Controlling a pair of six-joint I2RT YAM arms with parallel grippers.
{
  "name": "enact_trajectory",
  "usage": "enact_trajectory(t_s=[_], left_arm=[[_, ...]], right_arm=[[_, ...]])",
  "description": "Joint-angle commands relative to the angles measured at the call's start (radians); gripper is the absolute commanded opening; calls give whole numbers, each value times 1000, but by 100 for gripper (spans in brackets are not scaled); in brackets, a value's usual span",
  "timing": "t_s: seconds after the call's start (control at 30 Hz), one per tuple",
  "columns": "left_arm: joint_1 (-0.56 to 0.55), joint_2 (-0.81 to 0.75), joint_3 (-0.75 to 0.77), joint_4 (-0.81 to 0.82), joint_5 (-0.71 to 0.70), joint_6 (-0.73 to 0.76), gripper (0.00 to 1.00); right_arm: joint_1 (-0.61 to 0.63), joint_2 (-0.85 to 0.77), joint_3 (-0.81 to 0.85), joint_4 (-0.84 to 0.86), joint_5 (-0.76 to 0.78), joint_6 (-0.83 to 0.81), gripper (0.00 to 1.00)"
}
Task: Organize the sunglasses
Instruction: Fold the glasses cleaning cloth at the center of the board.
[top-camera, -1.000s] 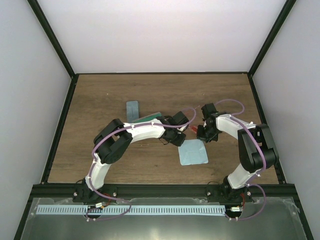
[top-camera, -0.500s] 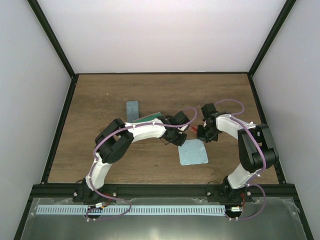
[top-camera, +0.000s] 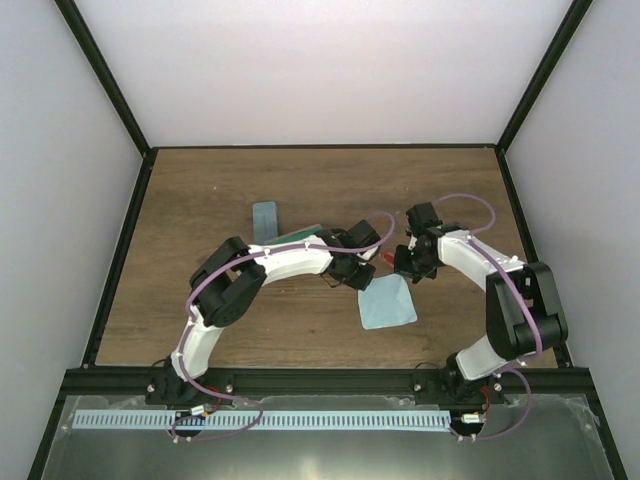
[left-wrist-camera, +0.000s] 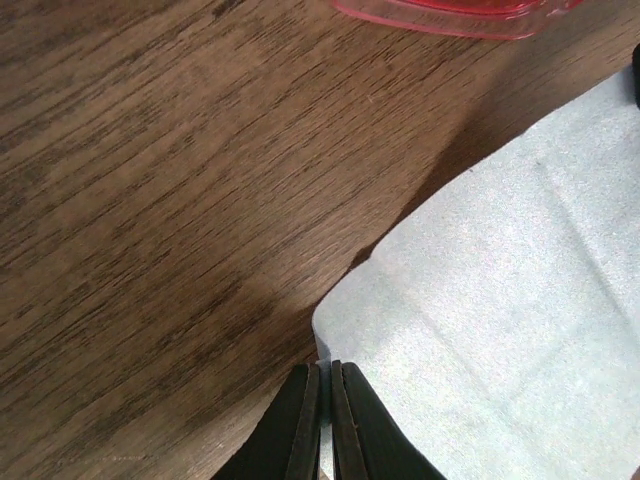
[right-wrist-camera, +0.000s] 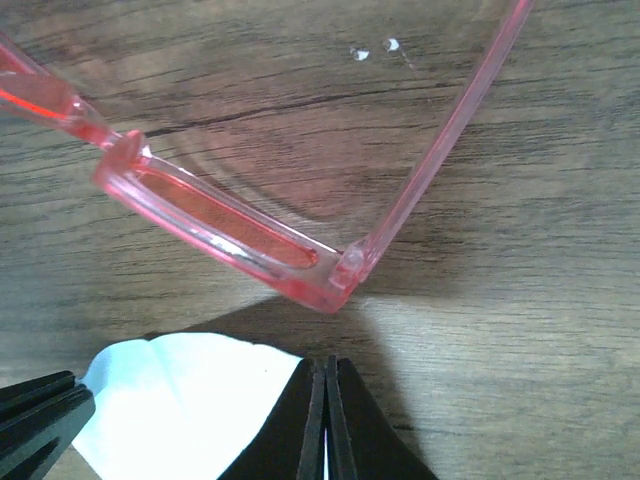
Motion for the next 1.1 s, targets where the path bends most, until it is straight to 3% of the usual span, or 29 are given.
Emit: enact_trajectory(t_s=[0.0,0.43,1.07], left_arm=[[-5,-47,25,-11,14,-15,4],[-20,-87,-3,-15,36,-16,4],[-36,-122,-50,-23,39,-12,4]], right_arm=[[11,-43,-17,-16,-18,-3,1],[10,-90,-73,-24,-14,-15,1],[11,-74,-8,-7,80,-31,1]])
